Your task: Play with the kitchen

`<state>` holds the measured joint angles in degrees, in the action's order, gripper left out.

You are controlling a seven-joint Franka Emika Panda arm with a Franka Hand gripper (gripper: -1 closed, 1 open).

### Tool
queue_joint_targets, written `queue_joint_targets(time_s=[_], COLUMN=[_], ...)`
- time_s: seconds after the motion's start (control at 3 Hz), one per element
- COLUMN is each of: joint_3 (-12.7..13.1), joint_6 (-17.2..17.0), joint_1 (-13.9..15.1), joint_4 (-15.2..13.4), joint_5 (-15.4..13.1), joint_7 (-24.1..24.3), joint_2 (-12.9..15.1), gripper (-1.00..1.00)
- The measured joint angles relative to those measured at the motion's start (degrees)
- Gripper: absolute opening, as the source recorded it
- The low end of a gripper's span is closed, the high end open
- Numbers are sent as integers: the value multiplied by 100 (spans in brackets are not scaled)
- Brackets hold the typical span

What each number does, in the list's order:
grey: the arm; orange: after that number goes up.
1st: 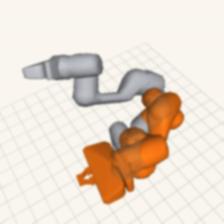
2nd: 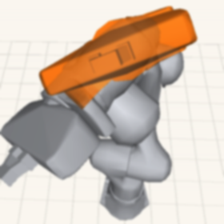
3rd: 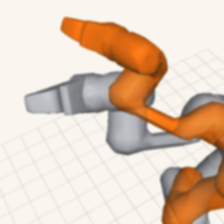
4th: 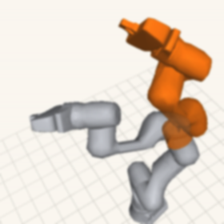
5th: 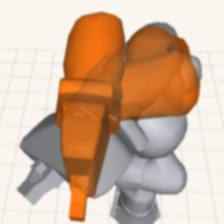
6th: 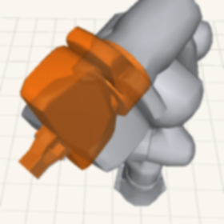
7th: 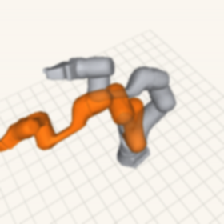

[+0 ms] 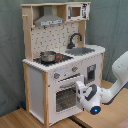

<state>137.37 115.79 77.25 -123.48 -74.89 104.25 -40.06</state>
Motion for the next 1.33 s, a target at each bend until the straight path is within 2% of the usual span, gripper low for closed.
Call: queue_joint_targets(time_s=[0.33,0.67,1.0,1.33], joint_3=[-350,-536,-480,-468], joint_6=[351,694,747,747], joint_1=[5,87,74,72], joint_4=[-32,-27,-21,-22], joint_5=[-295,-550,-556,-556], joint_7=[49,391,448,451], joint_2=[0,0,0,0], gripper=[-100,-100,-100,100])
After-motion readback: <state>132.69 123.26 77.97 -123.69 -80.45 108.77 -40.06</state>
